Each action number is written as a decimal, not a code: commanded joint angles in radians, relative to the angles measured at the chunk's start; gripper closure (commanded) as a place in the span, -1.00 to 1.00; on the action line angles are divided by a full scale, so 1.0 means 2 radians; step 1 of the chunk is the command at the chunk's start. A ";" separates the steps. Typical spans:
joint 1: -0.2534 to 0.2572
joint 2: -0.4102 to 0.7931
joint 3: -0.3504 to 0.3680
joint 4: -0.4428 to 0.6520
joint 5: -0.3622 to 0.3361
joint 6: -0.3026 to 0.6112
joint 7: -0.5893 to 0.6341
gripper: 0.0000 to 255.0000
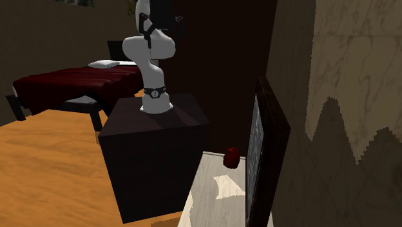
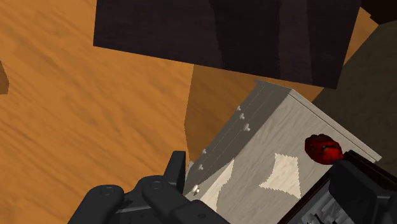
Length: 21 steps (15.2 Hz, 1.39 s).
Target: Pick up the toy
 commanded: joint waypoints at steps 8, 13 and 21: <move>0.026 0.101 0.053 -0.046 0.048 0.148 0.044 -1.00; 0.036 0.185 0.083 -0.045 0.065 0.234 0.069 -1.00; 0.046 0.345 0.125 -0.008 0.053 0.359 0.121 -1.00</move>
